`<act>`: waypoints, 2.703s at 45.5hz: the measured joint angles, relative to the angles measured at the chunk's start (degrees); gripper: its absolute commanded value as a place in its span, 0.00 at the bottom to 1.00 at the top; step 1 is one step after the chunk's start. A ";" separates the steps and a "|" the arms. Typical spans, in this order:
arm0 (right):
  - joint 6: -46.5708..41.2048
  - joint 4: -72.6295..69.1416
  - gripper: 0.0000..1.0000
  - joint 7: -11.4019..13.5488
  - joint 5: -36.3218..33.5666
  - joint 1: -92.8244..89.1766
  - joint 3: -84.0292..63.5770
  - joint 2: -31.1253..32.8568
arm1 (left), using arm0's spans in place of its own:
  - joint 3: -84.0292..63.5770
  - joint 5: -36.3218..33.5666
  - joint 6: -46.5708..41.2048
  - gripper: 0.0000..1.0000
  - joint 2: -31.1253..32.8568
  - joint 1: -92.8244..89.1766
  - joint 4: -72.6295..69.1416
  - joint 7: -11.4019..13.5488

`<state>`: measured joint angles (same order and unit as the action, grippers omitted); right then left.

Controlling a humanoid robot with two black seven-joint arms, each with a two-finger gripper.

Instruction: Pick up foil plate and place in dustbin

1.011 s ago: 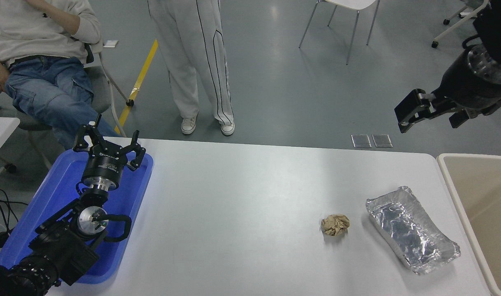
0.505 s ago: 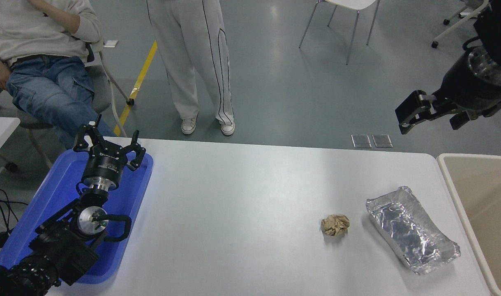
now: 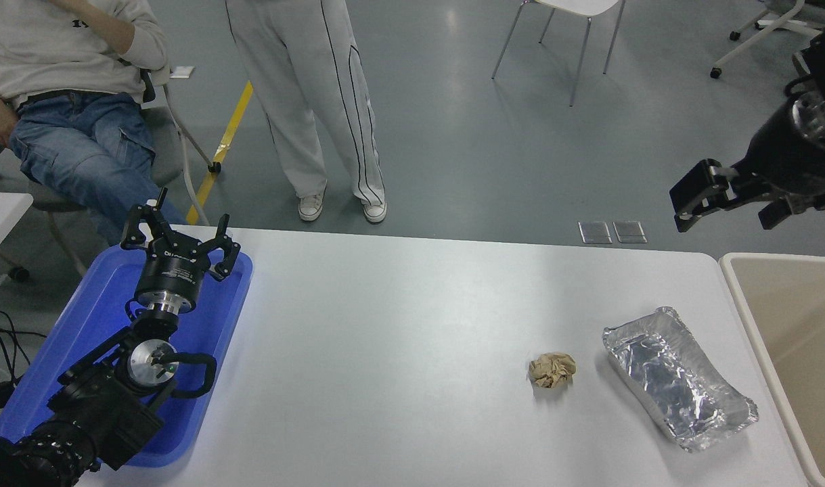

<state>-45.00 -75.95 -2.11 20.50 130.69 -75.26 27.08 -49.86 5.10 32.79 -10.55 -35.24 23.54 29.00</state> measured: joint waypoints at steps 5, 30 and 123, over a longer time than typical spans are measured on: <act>0.00 0.06 1.00 0.01 0.91 -1.16 -0.41 0.79 | 0.00 0.00 0.00 1.00 0.00 0.00 -0.03 0.00; 0.72 0.09 1.00 0.04 12.25 -13.23 3.86 6.45 | -0.04 0.02 -0.06 1.00 0.00 0.08 -0.12 0.05; 42.31 32.11 0.35 0.17 25.39 -71.06 25.39 0.83 | -0.05 0.03 -0.09 1.00 0.03 0.00 -0.16 0.06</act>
<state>-2.69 -43.84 -1.94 45.89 59.64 -49.87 27.90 -49.91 5.13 32.69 -10.51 -35.25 23.38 29.06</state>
